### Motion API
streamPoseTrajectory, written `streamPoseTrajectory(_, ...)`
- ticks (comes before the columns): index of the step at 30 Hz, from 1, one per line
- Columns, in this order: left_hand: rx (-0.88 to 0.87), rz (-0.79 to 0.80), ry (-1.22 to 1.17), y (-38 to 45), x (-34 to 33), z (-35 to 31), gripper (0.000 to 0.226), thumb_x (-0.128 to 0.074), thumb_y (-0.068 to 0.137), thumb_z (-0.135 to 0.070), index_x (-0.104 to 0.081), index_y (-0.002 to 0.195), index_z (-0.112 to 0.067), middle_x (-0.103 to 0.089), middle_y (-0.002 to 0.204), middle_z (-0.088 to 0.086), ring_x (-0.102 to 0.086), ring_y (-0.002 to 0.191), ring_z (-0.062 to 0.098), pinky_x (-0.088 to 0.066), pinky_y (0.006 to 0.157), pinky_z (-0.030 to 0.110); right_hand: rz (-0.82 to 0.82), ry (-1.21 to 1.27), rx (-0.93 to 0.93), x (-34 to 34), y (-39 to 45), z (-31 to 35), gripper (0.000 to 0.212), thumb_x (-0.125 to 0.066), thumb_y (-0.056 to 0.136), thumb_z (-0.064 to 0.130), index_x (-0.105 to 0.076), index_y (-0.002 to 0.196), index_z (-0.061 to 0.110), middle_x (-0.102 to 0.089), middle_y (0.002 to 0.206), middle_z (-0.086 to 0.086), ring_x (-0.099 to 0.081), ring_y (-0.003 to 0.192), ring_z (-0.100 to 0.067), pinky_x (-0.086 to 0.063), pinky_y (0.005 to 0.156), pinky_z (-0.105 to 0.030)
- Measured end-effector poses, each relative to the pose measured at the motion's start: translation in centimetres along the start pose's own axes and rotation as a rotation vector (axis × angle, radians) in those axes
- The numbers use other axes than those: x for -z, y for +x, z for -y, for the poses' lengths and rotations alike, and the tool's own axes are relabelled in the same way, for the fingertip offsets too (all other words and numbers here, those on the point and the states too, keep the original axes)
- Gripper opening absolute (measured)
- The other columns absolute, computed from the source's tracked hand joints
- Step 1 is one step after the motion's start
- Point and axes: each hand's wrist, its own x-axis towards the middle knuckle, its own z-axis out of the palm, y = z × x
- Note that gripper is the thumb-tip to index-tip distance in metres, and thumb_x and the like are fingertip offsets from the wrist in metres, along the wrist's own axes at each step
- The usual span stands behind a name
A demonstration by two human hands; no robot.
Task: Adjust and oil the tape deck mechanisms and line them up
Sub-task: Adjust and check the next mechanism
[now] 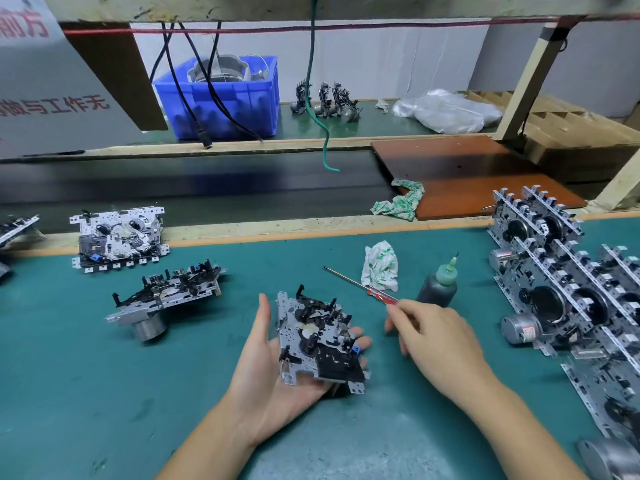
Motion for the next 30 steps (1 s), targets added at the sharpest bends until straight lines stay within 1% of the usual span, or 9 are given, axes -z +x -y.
streamPoseTrajectory(2, 0.038, 0.046, 0.106, 0.0, 0.3, -0.4, 0.098, -0.040, 0.076, -0.078, -0.057, 0.124, 0.006, -0.047, 0.135, 0.031, -0.048, 0.124, 0.046, -0.035, 0.105, 0.058, -0.110, -0.213, 0.128, 0.0, -0.2, 0.2, 0.018, -0.045, 0.093, 0.045, -0.060, 0.099, 0.037, -0.060, 0.085, 0.017, -0.057, 0.089, -0.009, -0.039, 0.068, -0.028)
streamPoseTrajectory(7, 0.151, 0.132, 0.362, -0.5, 0.3, -1.6, 0.089, -0.048, 0.071, -0.075, -0.061, 0.125, -0.006, -0.054, 0.132, 0.026, -0.054, 0.116, 0.046, -0.036, 0.103, 0.062, 0.091, -0.198, 0.568, -0.5, -0.3, 0.3, 0.059, -0.058, 0.084, 0.032, -0.040, 0.140, 0.030, -0.049, 0.124, 0.011, -0.040, 0.121, -0.009, -0.021, 0.102, -0.018)
streamPoseTrajectory(10, 0.166, 0.084, 0.474, -0.6, 0.4, -2.4, 0.086, -0.048, 0.067, -0.077, -0.070, 0.113, -0.008, -0.063, 0.120, 0.024, -0.061, 0.107, 0.039, -0.047, 0.097, 0.051, 0.098, -0.204, 0.610, -0.1, -0.6, 0.1, 0.058, -0.059, 0.082, 0.047, -0.047, 0.136, 0.027, -0.051, 0.124, 0.011, -0.041, 0.121, -0.010, -0.013, 0.107, -0.017)
streamPoseTrajectory(13, 0.194, 0.048, 0.569, -0.8, 0.6, -3.1, 0.084, -0.044, 0.063, -0.083, -0.077, 0.086, -0.009, -0.073, 0.085, 0.011, -0.070, 0.075, 0.023, -0.055, 0.068, 0.026, 0.105, -0.214, 0.634, 0.4, -0.8, 0.0, 0.058, -0.061, 0.075, 0.064, -0.056, 0.120, 0.029, -0.054, 0.117, 0.015, -0.043, 0.117, -0.007, -0.012, 0.106, -0.016)
streamPoseTrajectory(16, 0.207, 0.185, 0.515, -1.5, 0.5, -3.9, 0.094, -0.041, 0.065, -0.088, -0.075, 0.095, -0.005, -0.073, 0.090, 0.011, -0.068, 0.081, 0.020, -0.054, 0.073, 0.026, -0.021, -0.277, 0.638, 1.0, -1.4, 0.2, 0.052, -0.064, 0.062, 0.067, -0.061, 0.093, 0.025, -0.060, 0.102, 0.011, -0.055, 0.102, -0.011, -0.021, 0.106, -0.027)
streamPoseTrajectory(20, -0.021, -0.107, 0.900, -1.7, 0.4, -4.1, 0.104, -0.036, 0.059, -0.092, -0.073, 0.101, -0.005, -0.073, 0.088, 0.019, -0.070, 0.074, 0.027, -0.056, 0.066, 0.032, 0.018, -0.290, 0.505, 1.5, -2.5, -0.7, 0.058, -0.045, 0.062, 0.081, -0.051, 0.089, 0.029, -0.054, 0.099, 0.016, -0.049, 0.102, -0.008, -0.019, 0.099, -0.018)
streamPoseTrajectory(24, -0.456, -0.635, 1.932, -3.2, -0.7, -2.3, 0.099, -0.009, 0.056, -0.098, -0.063, 0.061, -0.015, -0.063, 0.051, 0.002, -0.062, 0.055, 0.018, -0.047, 0.060, 0.028, -0.072, -0.276, 0.478, 1.0, -2.8, -1.4, 0.057, -0.034, 0.072, 0.079, -0.049, 0.084, 0.024, -0.049, 0.084, 0.014, -0.048, 0.086, -0.011, -0.022, 0.082, -0.018)
streamPoseTrajectory(26, -0.528, -0.621, 2.210, -3.8, -0.4, -0.7, 0.090, 0.001, 0.053, -0.096, -0.052, 0.058, -0.023, -0.061, 0.056, 0.001, -0.060, 0.061, 0.016, -0.037, 0.053, 0.027, -0.084, -0.298, 0.490, 0.7, -2.6, -1.3, 0.060, -0.029, 0.076, 0.075, -0.055, 0.085, 0.021, -0.052, 0.084, 0.011, -0.050, 0.085, -0.014, -0.025, 0.082, -0.022)
streamPoseTrajectory(30, -0.676, -0.568, 2.273, -3.7, 0.0, 0.6, 0.066, -0.017, 0.053, -0.092, -0.036, 0.057, -0.030, -0.062, 0.062, -0.004, -0.063, 0.065, 0.015, -0.028, 0.052, 0.028, -0.154, -0.345, 0.540, -0.1, -2.7, -1.7, 0.056, -0.039, 0.078, 0.068, -0.060, 0.078, 0.017, -0.056, 0.077, 0.006, -0.056, 0.074, -0.018, -0.031, 0.075, -0.025)
